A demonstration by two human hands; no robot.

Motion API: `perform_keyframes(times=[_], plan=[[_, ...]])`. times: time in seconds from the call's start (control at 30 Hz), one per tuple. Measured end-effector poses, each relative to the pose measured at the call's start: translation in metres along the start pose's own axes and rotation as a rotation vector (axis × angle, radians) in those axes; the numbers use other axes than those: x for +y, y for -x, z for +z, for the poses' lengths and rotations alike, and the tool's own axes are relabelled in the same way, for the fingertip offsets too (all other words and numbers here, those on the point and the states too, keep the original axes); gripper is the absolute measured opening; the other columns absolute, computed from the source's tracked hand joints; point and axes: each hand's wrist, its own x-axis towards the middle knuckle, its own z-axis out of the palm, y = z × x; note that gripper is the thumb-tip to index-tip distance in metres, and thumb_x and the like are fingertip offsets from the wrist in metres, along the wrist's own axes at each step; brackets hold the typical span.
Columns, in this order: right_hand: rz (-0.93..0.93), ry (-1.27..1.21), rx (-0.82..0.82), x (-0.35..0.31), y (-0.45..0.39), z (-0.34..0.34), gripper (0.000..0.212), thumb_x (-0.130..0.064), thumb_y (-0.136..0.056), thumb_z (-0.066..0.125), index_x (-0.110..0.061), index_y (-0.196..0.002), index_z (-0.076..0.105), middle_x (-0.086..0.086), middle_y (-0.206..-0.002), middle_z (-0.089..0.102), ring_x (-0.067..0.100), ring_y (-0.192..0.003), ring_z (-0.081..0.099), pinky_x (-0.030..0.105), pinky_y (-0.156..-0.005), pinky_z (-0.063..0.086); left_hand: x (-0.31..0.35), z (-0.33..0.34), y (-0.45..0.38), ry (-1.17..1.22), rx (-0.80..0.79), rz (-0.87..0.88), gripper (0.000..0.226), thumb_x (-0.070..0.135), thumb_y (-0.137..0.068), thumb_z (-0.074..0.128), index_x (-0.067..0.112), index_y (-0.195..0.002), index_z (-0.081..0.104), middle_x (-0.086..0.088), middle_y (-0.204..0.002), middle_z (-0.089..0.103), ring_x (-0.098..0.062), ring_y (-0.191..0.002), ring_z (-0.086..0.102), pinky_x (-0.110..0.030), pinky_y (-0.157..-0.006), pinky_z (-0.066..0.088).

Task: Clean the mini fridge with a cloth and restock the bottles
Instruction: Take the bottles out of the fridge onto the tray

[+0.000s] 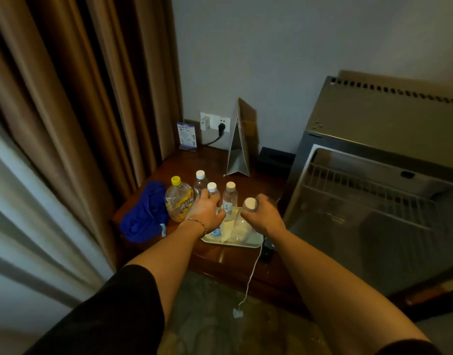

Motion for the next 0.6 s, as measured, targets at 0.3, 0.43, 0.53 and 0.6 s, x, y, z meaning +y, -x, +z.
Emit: perform_keyframes(times=[0.3,0.43,0.53,0.6], plan=[[0.028,0.093,0.031,-0.022,-0.042,0.036,0.037,-0.028,-0.079,0.077,-0.01,-0.107,0.06,0.01,-0.109,0.06,0.025,-0.093,0.061,0.037,-0.077,0.053,-0.033,0.008,-0.031,-0.084,-0.105,0.063,0.028,0.037,-0.09,0.058,0.019,-0.109,0.052,-0.007,-0.12,0.039,-0.026,-0.108,0.047,-0.039,-0.092,0.047],[0.033,0.128,0.0,-0.021,-0.05,0.044,0.043,-0.029,-0.08,0.075,-0.01,-0.115,0.059,0.009,-0.115,0.058,0.026,-0.1,0.06,0.035,-0.079,0.05,-0.04,0.01,-0.038,-0.101,-0.121,0.084,0.029,0.038,-0.091,0.057,0.019,-0.112,0.052,-0.007,-0.122,0.039,-0.026,-0.108,0.048,-0.038,-0.09,0.048],[0.048,0.131,-0.022,-0.019,-0.053,0.048,0.044,-0.027,-0.081,0.075,-0.01,-0.118,0.057,0.009,-0.117,0.057,0.026,-0.101,0.06,0.038,-0.083,0.052,-0.041,0.012,-0.04,-0.105,-0.127,0.101,0.029,0.039,-0.091,0.057,0.018,-0.112,0.052,-0.008,-0.12,0.04,-0.027,-0.107,0.049,-0.04,-0.09,0.048],[0.054,0.143,-0.031,-0.018,-0.054,0.05,0.044,-0.026,-0.081,0.074,-0.009,-0.119,0.057,0.01,-0.118,0.056,0.027,-0.102,0.06,0.038,-0.082,0.051,-0.039,0.014,-0.04,-0.105,-0.145,0.108,0.03,0.038,-0.091,0.056,0.017,-0.114,0.052,-0.008,-0.122,0.04,-0.029,-0.109,0.049,-0.041,-0.092,0.047]])
